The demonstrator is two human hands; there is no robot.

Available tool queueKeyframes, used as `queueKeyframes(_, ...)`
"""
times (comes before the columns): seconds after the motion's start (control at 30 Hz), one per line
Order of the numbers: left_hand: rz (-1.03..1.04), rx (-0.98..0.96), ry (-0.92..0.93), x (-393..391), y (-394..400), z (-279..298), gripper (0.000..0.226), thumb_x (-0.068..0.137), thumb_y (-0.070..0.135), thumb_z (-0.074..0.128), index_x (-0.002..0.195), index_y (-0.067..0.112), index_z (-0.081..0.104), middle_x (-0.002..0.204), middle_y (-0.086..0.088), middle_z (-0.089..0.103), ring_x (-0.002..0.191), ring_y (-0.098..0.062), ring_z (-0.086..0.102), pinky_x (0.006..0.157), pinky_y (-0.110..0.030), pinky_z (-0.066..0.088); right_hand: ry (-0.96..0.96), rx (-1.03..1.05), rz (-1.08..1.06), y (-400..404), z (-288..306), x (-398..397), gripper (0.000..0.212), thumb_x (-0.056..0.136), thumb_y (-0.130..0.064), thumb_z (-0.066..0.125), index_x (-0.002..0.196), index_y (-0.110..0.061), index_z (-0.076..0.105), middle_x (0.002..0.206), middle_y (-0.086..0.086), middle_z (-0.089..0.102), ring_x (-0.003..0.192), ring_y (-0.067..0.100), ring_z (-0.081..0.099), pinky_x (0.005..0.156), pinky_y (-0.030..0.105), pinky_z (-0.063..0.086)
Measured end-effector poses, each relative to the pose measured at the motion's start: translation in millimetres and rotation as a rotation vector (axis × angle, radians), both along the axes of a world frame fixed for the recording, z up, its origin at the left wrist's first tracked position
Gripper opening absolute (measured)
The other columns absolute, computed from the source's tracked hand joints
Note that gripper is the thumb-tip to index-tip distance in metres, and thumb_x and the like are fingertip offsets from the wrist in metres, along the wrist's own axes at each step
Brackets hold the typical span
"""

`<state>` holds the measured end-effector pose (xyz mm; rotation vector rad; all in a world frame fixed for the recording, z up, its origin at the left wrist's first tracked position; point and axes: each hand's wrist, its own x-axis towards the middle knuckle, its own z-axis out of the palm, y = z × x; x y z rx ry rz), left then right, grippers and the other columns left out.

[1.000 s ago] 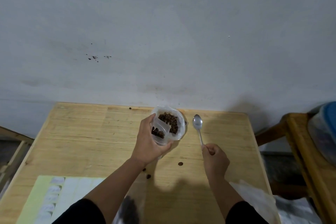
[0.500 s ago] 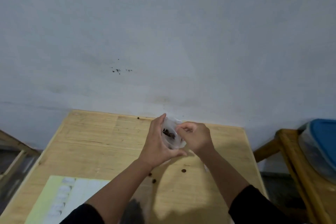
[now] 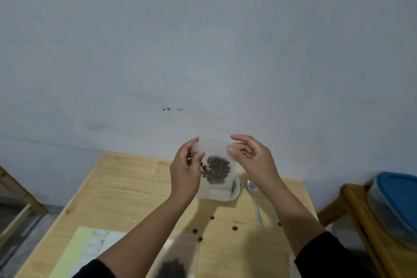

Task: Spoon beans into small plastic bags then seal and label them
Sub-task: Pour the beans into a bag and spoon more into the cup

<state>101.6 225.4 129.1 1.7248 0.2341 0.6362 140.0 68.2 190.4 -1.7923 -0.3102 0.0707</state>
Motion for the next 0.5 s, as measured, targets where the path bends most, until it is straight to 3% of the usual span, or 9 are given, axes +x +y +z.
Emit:
queueKeyframes(0.13, -0.002, -0.069, -0.020, -4.9, 4.4, 7.0, 0.032, 0.093, 0.019, 0.055, 0.121, 0.035, 0.051, 0.089, 0.003, 0.059, 0.081, -0.002, 0.057, 0.073, -0.011, 0.045, -0.117, -0.058, -0.045, 1.1, -9.5, -11.2, 0.038, 0.080, -0.007, 0.070, 0.092, -0.041, 0.058, 0.090, -0.007, 0.065, 0.086, 0.009, 0.061, 0.083, 0.022, 0.052)
queueKeyframes(0.3, -0.150, 0.037, -0.045, -12.5, 12.7, 16.8, 0.028, 0.093, 0.012, 0.054, 0.106, 0.037, 0.055, 0.085, 0.005, 0.062, 0.069, -0.003, 0.059, 0.064, -0.010, 0.044, -0.158, -0.093, -0.070, 4.6, -2.0, -10.8, 0.020, 0.083, -0.006, 0.067, 0.077, -0.025, 0.070, 0.081, -0.013, 0.070, 0.079, 0.005, 0.063, 0.077, 0.020, 0.051)
queueKeyframes(0.43, -0.273, 0.072, 0.006, -12.2, 26.0, 26.0, 0.023, 0.089, 0.011, 0.060, 0.091, 0.033, 0.064, 0.092, 0.019, 0.068, 0.080, 0.001, 0.062, 0.068, -0.014, 0.047, -0.105, -0.090, -0.060, 5.3, 4.0, -10.4, 0.021, 0.081, -0.006, 0.069, 0.077, -0.027, 0.073, 0.082, -0.011, 0.073, 0.082, 0.004, 0.066, 0.080, 0.016, 0.051)
queueKeyframes(0.5, -0.305, 0.071, 0.015, -10.8, 31.2, 28.4, 0.021, 0.086, 0.012, 0.065, 0.088, 0.033, 0.067, 0.089, 0.018, 0.069, 0.081, -0.002, 0.065, 0.070, -0.020, 0.050, -0.091, -0.082, -0.045, 8.2, 5.5, -11.8, 0.018, 0.078, -0.008, 0.072, 0.077, -0.026, 0.074, 0.082, -0.008, 0.073, 0.082, 0.006, 0.066, 0.080, 0.017, 0.052)
